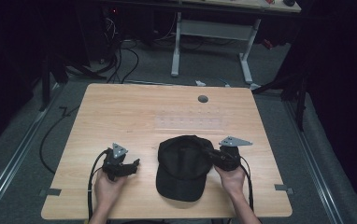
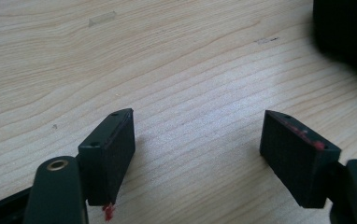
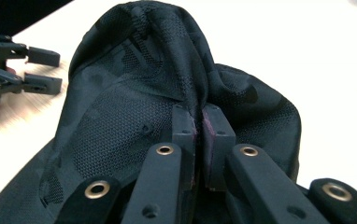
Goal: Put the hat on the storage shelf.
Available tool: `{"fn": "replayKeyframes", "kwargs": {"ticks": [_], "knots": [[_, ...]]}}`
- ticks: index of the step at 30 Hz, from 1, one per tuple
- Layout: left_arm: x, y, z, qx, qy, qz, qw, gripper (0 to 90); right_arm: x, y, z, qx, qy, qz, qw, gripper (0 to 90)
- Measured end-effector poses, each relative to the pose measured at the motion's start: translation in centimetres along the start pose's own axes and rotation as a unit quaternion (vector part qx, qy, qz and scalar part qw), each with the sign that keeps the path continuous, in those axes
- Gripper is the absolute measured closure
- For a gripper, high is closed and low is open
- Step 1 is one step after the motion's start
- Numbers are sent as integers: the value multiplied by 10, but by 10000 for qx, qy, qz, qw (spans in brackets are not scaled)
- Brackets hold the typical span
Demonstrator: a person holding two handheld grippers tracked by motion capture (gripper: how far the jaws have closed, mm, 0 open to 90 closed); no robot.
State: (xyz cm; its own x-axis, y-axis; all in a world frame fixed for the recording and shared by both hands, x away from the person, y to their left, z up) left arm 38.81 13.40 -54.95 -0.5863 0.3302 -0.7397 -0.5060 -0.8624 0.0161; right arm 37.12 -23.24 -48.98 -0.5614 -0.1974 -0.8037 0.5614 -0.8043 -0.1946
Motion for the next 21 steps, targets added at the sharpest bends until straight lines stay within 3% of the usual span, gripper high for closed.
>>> {"fn": "replayKeyframes", "kwargs": {"ticks": [11,21], "knots": [[0,0,0,1,-2,3,10000,270,-6,-1,14,-167,253,17,9995,856],[0,0,0,25,-5,28,10000,268,-15,-2,33,-130,454,140,9988,857]]}}
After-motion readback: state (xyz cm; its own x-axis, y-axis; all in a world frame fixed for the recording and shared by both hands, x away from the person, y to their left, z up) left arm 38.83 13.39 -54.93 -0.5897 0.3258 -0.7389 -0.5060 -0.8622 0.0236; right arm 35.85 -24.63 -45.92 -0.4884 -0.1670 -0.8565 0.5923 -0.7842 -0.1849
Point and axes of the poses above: each handheld gripper's, and its own axes: z roughly backward along the jaws, x roughly out of its underside, y roughly to its right, the point moved 2 cm from there along -z, roughly forward along the jaws
